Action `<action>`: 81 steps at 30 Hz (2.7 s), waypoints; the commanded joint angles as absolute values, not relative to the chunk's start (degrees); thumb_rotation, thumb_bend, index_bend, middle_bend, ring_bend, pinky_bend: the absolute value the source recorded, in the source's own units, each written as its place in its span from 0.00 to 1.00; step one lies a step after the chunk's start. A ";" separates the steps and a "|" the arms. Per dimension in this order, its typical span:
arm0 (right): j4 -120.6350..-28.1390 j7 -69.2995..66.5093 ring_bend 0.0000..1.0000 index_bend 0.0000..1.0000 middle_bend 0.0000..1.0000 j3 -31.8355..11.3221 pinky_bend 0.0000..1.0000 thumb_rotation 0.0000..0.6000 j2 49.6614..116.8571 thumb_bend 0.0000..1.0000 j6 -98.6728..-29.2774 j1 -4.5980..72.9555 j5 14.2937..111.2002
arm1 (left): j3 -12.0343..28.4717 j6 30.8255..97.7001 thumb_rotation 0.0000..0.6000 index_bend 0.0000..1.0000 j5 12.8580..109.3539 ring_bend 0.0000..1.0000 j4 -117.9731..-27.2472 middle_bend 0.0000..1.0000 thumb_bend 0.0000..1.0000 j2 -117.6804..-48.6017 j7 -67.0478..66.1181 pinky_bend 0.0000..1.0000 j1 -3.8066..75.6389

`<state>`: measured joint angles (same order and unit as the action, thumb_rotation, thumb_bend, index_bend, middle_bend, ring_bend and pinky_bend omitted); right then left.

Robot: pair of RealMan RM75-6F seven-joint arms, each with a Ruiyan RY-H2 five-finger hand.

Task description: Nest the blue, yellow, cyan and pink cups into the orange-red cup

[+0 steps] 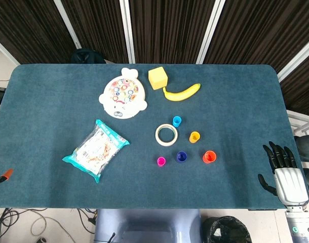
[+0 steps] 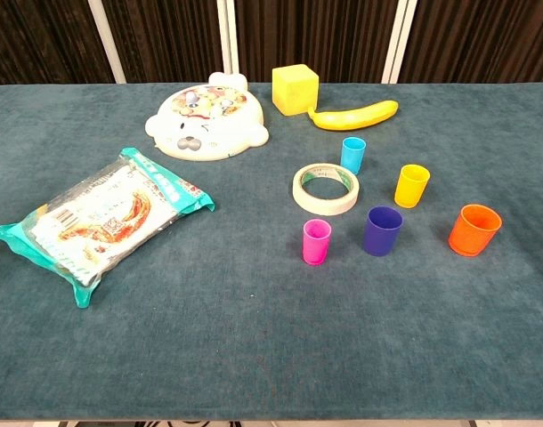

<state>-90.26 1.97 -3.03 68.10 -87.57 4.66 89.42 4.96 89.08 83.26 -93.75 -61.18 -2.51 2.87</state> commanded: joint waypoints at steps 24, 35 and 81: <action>-91.32 -0.74 0.05 0.04 0.03 -2.57 0.04 1.00 67.30 0.41 -85.89 4.94 89.09 | 5.07 89.75 1.00 0.04 83.38 0.00 -93.99 0.02 0.13 -61.13 -2.55 0.00 2.56; -93.90 -5.70 0.05 0.04 0.03 -1.58 0.04 1.00 65.66 0.41 -83.01 5.93 89.67 | 4.86 89.68 1.00 0.04 83.83 0.00 -94.15 0.02 0.13 -61.54 -3.55 0.00 2.70; -103.97 20.88 0.05 0.07 0.03 -7.93 0.04 1.00 69.98 0.41 -41.79 47.77 55.45 | 5.09 89.19 1.00 0.04 83.34 0.00 -93.80 0.02 0.13 -62.51 -4.68 0.00 3.08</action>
